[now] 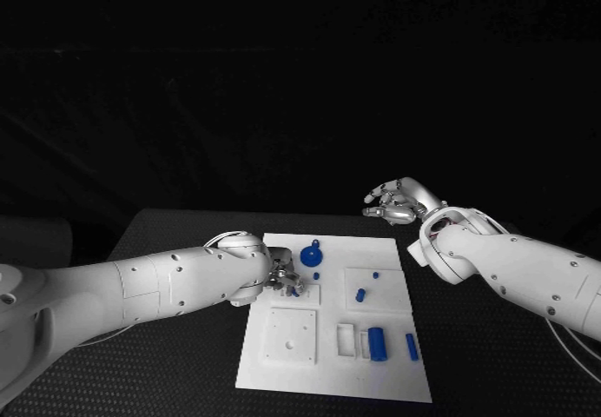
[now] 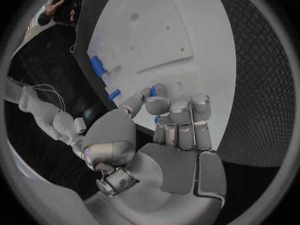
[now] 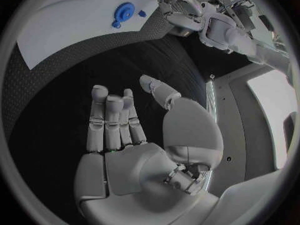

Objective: Assemble the parts on the task board

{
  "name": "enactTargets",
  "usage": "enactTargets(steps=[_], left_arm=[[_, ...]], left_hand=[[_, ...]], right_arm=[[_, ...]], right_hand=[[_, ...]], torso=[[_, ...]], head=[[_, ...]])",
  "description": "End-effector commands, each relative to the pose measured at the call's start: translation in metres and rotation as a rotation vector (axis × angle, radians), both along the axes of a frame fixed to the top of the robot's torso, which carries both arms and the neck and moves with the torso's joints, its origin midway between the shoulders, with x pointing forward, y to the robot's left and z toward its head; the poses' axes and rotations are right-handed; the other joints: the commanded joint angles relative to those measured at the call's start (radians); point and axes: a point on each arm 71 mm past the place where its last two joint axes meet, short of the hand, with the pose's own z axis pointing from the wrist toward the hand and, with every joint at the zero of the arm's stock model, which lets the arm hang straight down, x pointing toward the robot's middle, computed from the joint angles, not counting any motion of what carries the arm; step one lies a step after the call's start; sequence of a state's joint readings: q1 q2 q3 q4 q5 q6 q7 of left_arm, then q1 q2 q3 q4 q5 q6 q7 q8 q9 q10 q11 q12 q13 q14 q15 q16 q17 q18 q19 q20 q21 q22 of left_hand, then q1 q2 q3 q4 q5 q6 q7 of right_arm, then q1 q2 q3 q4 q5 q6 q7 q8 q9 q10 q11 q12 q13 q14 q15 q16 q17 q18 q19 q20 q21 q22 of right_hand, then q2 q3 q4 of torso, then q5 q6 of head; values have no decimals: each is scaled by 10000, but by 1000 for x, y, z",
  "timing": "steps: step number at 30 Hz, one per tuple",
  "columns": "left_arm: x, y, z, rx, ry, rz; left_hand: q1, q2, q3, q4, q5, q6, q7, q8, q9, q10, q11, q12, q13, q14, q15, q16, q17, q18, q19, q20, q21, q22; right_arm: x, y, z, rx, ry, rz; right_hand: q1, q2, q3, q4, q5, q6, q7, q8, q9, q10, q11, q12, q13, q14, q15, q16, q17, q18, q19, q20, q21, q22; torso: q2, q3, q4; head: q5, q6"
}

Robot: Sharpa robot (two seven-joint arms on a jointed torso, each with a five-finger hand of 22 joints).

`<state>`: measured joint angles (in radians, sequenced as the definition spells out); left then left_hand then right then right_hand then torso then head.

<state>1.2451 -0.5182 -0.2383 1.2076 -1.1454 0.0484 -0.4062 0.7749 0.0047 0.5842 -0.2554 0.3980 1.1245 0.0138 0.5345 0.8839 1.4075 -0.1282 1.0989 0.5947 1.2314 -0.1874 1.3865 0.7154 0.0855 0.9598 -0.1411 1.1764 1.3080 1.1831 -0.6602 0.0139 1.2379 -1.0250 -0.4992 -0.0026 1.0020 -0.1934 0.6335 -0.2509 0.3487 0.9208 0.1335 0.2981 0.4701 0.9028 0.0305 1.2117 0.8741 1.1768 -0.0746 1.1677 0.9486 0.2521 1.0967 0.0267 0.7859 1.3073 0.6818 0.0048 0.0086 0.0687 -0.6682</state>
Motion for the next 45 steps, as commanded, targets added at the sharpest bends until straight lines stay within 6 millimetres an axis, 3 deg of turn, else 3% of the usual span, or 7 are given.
enactTargets(steps=[1,19,20,25,28,41,45], left_arm=[[-1,-3,-1,87,42,-99],[-5,-9,-10,444,851,-263],[-5,-9,-10,447,859,-259],[-4,-8,-12,393,838,-109],[-3,-7,-11,301,710,-19],[-3,-4,-10,-97,676,223],[-3,-2,-10,-109,710,282]], left_hand=[[589,617,295,-263,58,1023,-475,-45,-14,-84,-46,61,-17,26,-14,49,-9,22,-22,-1208,-27,72],[529,658,261,-220,-14,996,-466,-49,-26,-95,-37,55,-32,13,-15,30,-21,16,-20,-1203,-34,67],[511,630,246,-200,-286,954,-451,-67,-41,-109,-13,36,-52,-24,-14,-1,-36,16,-41,-1201,-52,63],[503,530,227,-95,-798,916,-432,-81,-73,-114,10,0,-98,-56,-22,-33,-59,12,-65,-1199,-83,56],[456,369,190,129,-1764,787,-389,-196,-159,-130,21,-51,-147,-87,-50,-68,-84,20,-81,-1207,-119,43],[563,471,265,153,-1544,808,-387,-224,-200,-126,18,-62,-170,-80,-72,-67,-91,25,-79,-1215,-121,49],[469,355,193,251,-1722,769,-371,-262,-227,-129,28,-77,-190,-90,-85,-83,-104,18,-76,-1213,-129,47]], right_arm=[[0,1,0,-8,26,146],[-1,1,0,-10,25,141],[-1,1,0,-9,23,143],[-1,1,0,-8,19,140],[-1,0,0,-11,22,134],[-1,0,0,-10,25,137],[-1,0,0,-8,51,163]], right_hand=[[-12,92,-11,55,68,-20,76,-24,13,-82,0,55,-10,-74,-28,44,-12,97,-67,-20,43,211],[-18,98,-10,59,79,-15,75,-21,15,-84,0,58,-16,-75,-29,46,-16,97,-68,-20,43,210],[-18,98,-9,58,80,-14,75,-21,15,-84,0,58,-17,-76,-29,46,-16,97,-68,-20,43,210],[-20,96,-10,59,82,-13,75,-21,16,-85,-1,59,-19,-77,-29,46,-18,97,-69,-20,43,210],[-23,94,-11,60,82,-13,75,-20,16,-86,0,59,-20,-77,-29,46,-19,97,-70,-19,43,210],[-43,98,-16,74,84,-13,76,-21,17,-89,0,61,-26,-80,-28,48,-23,97,-71,-16,42,209],[-51,96,-19,78,84,-13,76,-21,17,-90,0,62,-28,-81,-28,48,-25,97,-72,-15,42,209]], torso=[[1,12,-9],[-2,7,-2],[-2,6,0],[2,-4,-6],[3,-4,-4],[-1,0,0],[-2,5,-1]], head=[[4,-11],[-66,-36],[-62,-38],[-70,-24],[-72,-23],[-84,3],[-78,7]])
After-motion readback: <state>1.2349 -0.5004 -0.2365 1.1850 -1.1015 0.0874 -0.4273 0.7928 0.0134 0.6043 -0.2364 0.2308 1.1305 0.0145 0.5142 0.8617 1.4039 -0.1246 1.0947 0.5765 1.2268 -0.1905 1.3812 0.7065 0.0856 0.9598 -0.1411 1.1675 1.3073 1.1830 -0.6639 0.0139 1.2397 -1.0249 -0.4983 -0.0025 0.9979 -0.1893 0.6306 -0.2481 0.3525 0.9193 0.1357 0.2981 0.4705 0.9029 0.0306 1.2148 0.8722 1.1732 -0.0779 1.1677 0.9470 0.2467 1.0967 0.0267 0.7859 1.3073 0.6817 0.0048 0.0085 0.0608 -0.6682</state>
